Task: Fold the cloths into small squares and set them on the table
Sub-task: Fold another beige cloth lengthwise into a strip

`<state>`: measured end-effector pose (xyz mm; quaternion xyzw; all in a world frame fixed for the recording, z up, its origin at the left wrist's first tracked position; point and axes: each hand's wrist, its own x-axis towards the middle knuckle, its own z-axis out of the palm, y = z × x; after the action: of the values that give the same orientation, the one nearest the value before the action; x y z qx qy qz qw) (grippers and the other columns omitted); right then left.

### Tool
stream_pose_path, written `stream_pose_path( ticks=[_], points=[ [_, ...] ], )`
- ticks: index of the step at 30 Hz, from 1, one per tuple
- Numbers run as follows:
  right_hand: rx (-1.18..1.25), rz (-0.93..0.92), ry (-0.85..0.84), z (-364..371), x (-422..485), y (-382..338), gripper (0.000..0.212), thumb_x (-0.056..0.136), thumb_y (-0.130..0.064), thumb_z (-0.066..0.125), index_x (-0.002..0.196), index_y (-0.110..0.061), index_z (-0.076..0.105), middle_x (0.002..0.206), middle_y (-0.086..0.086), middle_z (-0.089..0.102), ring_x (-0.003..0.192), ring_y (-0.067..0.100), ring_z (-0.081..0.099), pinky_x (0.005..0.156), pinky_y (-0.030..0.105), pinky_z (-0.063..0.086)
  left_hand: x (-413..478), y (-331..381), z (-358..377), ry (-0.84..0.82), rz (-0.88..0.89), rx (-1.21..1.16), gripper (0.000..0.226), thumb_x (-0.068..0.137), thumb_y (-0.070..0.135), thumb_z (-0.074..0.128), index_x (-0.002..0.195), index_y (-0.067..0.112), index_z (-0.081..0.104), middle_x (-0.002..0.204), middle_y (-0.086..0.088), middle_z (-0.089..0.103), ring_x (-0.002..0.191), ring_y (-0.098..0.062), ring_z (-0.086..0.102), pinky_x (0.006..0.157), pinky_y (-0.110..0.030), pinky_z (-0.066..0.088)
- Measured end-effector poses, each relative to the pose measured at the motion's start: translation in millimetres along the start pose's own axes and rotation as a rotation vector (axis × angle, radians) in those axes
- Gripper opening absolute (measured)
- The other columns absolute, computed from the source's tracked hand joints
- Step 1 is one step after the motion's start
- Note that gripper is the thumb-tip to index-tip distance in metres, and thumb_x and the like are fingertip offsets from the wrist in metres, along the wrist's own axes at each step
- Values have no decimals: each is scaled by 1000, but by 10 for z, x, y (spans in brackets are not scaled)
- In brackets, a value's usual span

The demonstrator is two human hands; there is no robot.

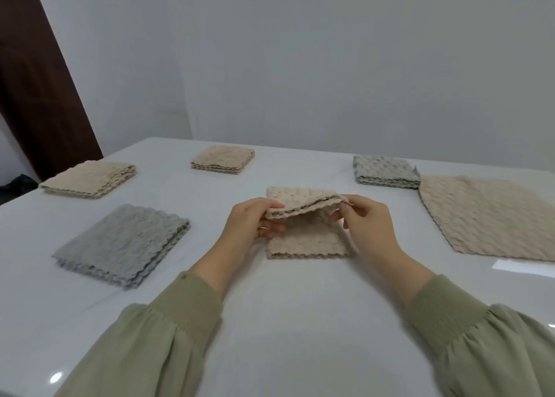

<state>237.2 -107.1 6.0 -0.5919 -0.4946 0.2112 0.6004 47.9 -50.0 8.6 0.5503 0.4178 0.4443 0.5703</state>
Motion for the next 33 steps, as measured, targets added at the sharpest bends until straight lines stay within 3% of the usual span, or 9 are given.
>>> stream_pose_path(
  ticks=[2,6,9,12,14,18,23,29,33],
  points=[
    [24,26,-26,-50,-93,-15,24,90,2,50,87,-5,72,68,-6,68,55,-6,59,51,6,41,-84,17,-11,7,-19,16,20,91,14,54,80,9,70,78,-5,59,58,-23,64,49,-26,45],
    [34,113,-84,-153,-218,-5,25,94,-13,50,85,-7,72,69,-2,63,51,-7,52,52,5,38,-189,-6,-47,-5,-37,220,16,91,14,56,84,9,68,93,-6,65,51,-19,64,46,-24,46],
    [-60,103,-86,-152,-274,60,19,91,-11,56,81,-13,73,76,-2,68,63,-9,57,59,3,40,-202,-11,-73,-1,-40,289,16,87,9,59,100,17,66,76,-6,65,53,-21,66,47,-25,47],
    [-122,96,-63,-142,-259,102,22,84,-1,59,78,-18,72,80,9,70,71,10,60,60,10,43,-189,-9,-80,-6,-61,290,28,85,11,62,111,22,61,69,-2,63,55,-22,66,46,-24,46],
    [-165,78,-64,-140,-254,114,23,83,0,58,80,-18,71,74,14,66,62,10,54,54,12,40,-183,-14,-83,0,-62,290,29,86,10,63,113,21,61,66,-1,62,54,-21,64,44,-23,46],
    [-270,-1,-78,-113,-260,147,24,83,-2,55,81,-22,69,62,-1,54,48,1,44,52,9,36,-167,-14,-118,33,1,350,30,86,6,63,114,16,60,61,-2,60,52,-16,62,43,-20,46],
    [-354,-66,-48,-60,-246,175,21,83,-6,54,82,-22,67,66,-4,57,64,16,54,65,25,42,-136,-34,-135,65,54,404,31,88,9,63,116,20,58,66,-1,63,50,-7,60,46,-17,47],
    [-593,-50,-111,-91,-249,148,17,80,-7,53,78,-21,64,66,-6,52,77,19,52,68,29,38,-125,-86,-132,-28,30,484,33,86,6,62,115,20,59,64,-1,63,46,-4,58,46,-15,45],
    [-740,-222,0,-38,-116,-9,17,86,-13,54,97,-14,67,89,-2,52,97,21,47,84,31,33,-103,-115,-132,-34,42,520,34,85,6,61,116,20,58,62,0,62,51,-9,59,48,-17,48]
  ],
)
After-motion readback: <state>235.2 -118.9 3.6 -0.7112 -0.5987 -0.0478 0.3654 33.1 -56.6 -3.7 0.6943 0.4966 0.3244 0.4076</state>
